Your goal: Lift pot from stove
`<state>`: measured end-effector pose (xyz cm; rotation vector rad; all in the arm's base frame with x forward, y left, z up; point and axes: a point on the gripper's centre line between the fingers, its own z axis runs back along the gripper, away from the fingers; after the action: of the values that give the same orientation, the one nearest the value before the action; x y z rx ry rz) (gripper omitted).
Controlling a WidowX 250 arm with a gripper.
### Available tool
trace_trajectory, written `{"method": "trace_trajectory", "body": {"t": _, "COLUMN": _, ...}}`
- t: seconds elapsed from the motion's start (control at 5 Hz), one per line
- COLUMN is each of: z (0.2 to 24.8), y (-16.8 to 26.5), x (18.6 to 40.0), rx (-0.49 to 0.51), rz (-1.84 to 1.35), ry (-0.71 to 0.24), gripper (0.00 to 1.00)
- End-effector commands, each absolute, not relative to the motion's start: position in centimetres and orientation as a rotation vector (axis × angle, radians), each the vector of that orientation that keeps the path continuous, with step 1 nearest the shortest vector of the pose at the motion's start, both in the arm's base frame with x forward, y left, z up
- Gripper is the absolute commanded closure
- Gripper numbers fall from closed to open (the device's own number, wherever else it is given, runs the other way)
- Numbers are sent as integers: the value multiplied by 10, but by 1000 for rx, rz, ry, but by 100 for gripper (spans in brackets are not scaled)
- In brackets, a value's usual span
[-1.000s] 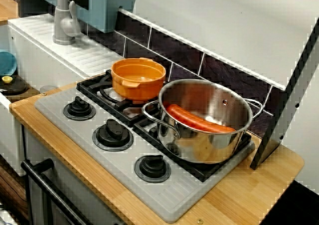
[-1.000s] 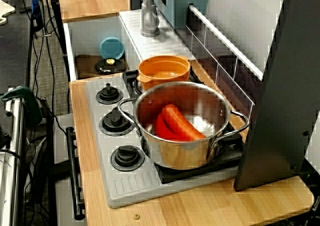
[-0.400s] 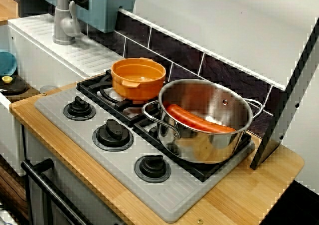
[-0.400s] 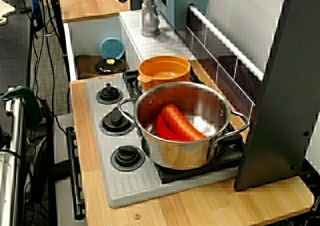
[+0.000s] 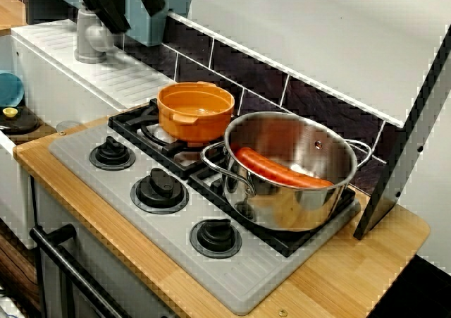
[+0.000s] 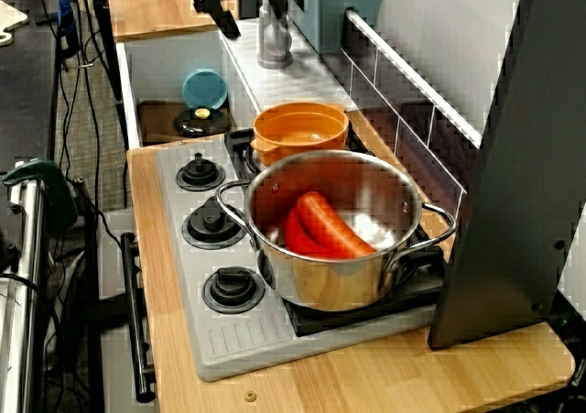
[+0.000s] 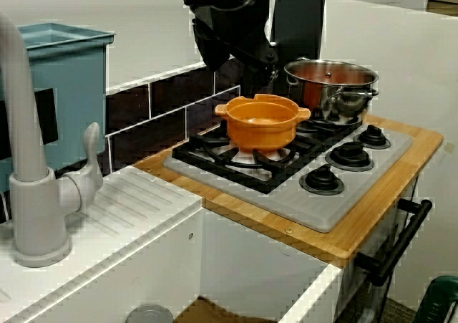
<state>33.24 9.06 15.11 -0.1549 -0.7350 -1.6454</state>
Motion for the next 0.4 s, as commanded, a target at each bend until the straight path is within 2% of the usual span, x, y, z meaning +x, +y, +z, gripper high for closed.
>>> {"method": "trace_trajectory", "body": {"t": 0.0, "z": 148, "y": 62, "x": 338, "rx": -37, "rz": -1692, "ry": -747, "gripper": 0}}
{"method": "trace_trajectory", "body": {"t": 0.2, "z": 138, "y": 43, "x": 340, "rx": 33, "rz": -1737, "ry": -741, "gripper": 0}}
